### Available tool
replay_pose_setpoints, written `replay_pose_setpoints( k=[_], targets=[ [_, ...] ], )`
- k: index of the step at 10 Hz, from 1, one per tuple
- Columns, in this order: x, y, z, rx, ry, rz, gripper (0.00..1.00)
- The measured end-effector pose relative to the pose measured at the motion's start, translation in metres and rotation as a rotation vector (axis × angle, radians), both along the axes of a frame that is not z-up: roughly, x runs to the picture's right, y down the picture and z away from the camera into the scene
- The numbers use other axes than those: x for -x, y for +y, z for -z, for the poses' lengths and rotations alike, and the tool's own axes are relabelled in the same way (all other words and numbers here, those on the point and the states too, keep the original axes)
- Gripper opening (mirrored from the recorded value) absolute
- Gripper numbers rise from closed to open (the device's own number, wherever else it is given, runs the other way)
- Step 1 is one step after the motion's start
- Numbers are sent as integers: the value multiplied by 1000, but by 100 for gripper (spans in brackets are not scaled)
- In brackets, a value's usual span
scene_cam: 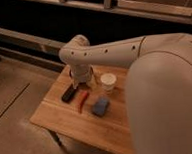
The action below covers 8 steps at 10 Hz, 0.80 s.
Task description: Place the pepper in the ceramic bowl
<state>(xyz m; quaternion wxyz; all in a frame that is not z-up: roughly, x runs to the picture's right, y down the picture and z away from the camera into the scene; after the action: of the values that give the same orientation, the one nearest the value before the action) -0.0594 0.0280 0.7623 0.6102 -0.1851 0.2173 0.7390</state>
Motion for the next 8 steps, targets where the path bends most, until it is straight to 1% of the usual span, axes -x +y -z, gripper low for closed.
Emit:
replay_pose_setpoints(
  k=[2,4,6,7,8],
  targets=[
    [6,-2,-10,-42,-54,-24,65],
    [5,4,-19,-56,-87,-41,65],
    [-4,17,-26,-39,-85,-46,65],
    [-8,25,-30,-23,-80,-49,65],
    [-9,29,-33,-13,-78,-49,65]
  ],
)
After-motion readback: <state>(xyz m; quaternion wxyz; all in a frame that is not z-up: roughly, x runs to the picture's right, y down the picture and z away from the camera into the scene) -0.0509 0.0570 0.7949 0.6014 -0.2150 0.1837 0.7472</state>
